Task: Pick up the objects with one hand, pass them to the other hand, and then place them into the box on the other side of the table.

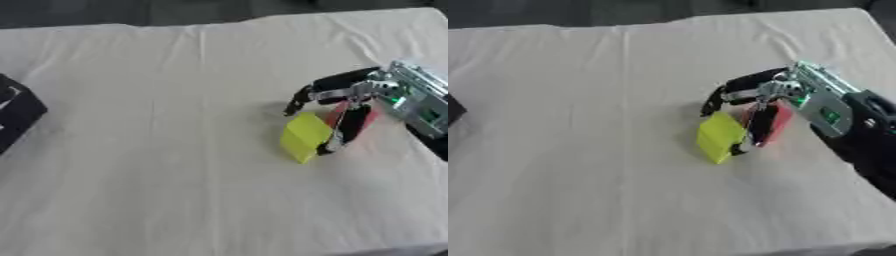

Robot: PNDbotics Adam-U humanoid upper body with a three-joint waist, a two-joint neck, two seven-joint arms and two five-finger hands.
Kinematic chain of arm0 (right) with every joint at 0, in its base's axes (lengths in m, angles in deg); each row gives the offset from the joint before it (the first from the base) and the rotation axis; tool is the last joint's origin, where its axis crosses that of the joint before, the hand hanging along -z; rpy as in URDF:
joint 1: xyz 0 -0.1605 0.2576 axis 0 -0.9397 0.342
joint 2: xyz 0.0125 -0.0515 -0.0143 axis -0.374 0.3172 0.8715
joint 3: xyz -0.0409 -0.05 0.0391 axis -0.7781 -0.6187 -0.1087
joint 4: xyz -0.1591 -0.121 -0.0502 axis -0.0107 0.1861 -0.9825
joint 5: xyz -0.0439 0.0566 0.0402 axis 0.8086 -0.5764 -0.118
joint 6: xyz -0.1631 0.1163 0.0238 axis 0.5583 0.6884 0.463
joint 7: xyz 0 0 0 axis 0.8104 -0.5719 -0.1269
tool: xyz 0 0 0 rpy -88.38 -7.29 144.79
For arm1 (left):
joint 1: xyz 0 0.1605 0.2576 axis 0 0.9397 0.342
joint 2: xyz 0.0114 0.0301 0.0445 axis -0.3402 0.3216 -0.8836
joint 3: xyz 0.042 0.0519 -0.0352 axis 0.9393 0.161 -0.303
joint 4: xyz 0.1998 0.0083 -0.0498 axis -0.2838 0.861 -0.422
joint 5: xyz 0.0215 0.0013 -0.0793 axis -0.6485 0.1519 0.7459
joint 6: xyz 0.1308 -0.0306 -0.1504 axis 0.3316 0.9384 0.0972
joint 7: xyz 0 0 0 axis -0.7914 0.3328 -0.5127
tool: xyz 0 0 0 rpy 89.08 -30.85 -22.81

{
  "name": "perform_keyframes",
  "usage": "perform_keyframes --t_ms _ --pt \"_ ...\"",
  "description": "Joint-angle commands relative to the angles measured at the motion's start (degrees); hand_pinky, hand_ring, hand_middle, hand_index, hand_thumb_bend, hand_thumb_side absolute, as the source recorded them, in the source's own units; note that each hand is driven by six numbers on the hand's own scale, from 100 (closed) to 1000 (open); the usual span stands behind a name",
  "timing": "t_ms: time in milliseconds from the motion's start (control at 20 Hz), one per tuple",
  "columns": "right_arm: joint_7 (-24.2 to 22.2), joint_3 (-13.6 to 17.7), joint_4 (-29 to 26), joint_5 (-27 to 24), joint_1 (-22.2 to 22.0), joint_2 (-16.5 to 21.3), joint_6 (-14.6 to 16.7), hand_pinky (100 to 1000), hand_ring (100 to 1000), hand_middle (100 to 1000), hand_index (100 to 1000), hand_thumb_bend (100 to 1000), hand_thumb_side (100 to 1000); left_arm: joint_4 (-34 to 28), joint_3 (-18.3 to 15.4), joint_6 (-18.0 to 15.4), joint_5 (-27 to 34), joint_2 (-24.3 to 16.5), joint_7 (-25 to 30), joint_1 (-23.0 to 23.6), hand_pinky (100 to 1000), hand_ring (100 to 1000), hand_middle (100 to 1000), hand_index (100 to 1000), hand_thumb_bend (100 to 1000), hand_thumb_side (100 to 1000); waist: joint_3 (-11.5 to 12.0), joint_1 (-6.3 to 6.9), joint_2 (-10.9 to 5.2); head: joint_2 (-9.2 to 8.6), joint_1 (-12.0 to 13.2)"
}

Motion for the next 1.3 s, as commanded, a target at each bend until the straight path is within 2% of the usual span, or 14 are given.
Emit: perform_keyframes --t_ms 50,450,800,1100,1300 --pt "0.2 0.7 0.2 0.5 0.7 0.8 0.3 930 881 802 860 474 147 -1.2 -0.4 0.0 -0.2 -1.1 0.0 -0.5 833 935 900 760 101 849 0.1 0.08 -0.9 -0.48 0.1" --pt "3.1 1.2 0.8 1.1 0.2 0.7 -1.0 918 857 742 809 423 100 -1.2 -0.4 0.0 -0.3 -1.1 -0.2 -0.4 833 935 900 759 100 849 0.0 0.14 -0.89 -0.34 0.2" --pt "8.9 1.8 0.8 1.5 -1.0 1.2 -3.0 901 828 687 753 383 100 -1.2 -0.5 0.0 -0.4 -1.1 -0.2 -0.1 833 935 900 757 100 849 0.1 0.07 -0.9 -0.1 0.2" --pt "13.9 2.5 -1.9 1.0 -1.4 2.9 -4.5 892 801 629 686 362 100 -1.2 -0.4 0.0 -0.5 -1.4 -0.2 0.0 834 936 901 756 100 845 -0.1 -0.14 -1.14 -0.38 0.5" --pt "14.7 2.5 -3.3 0.2 -1.6 4.1 -5.4 891 794 620 675 367 100 -1.2 -0.3 0.1 -0.6 -1.6 -0.1 -0.1 834 936 901 756 100 844 0.0 -0.32 -1.32 -0.56 0.7"
